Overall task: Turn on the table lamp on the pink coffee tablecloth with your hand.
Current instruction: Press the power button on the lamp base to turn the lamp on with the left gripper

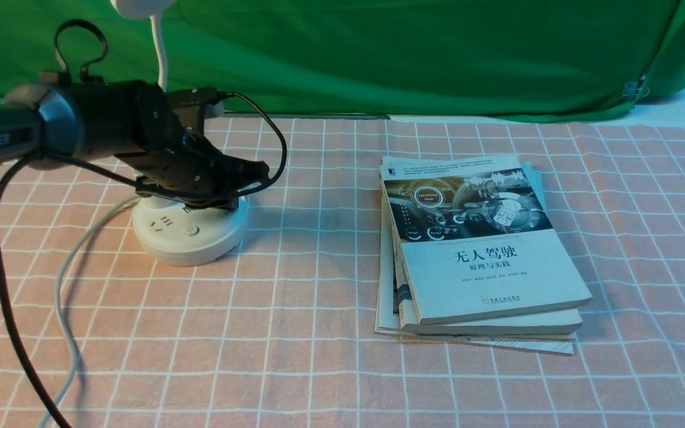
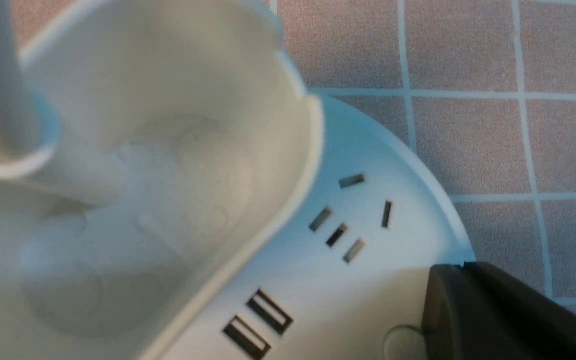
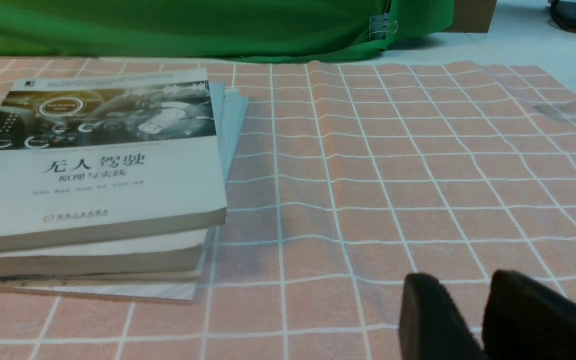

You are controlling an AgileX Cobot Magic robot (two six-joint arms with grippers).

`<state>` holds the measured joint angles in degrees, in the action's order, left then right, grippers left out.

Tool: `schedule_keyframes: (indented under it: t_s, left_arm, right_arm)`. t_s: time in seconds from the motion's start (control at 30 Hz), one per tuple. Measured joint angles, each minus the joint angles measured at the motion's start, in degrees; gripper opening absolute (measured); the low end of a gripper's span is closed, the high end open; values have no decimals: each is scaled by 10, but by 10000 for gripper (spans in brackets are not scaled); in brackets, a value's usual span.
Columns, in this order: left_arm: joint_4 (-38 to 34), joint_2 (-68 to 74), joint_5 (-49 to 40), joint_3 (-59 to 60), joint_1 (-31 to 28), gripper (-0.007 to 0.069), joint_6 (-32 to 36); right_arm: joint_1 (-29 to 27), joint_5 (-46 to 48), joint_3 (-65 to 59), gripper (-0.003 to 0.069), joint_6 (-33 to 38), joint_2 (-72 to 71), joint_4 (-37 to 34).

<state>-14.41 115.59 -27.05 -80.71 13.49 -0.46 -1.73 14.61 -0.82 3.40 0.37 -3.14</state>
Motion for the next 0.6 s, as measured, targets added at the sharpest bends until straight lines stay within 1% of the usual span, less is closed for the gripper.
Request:
schedule_keyframes:
  t_s: [0.3, 0.6]
  left_arm:
    - [40, -51, 12, 4, 0, 22, 1]
    - [52, -5, -20, 3, -1, 22, -6]
  right_arm:
    - [0, 0, 0, 238, 0, 0, 0]
    - [0, 0, 0, 238, 0, 0, 0]
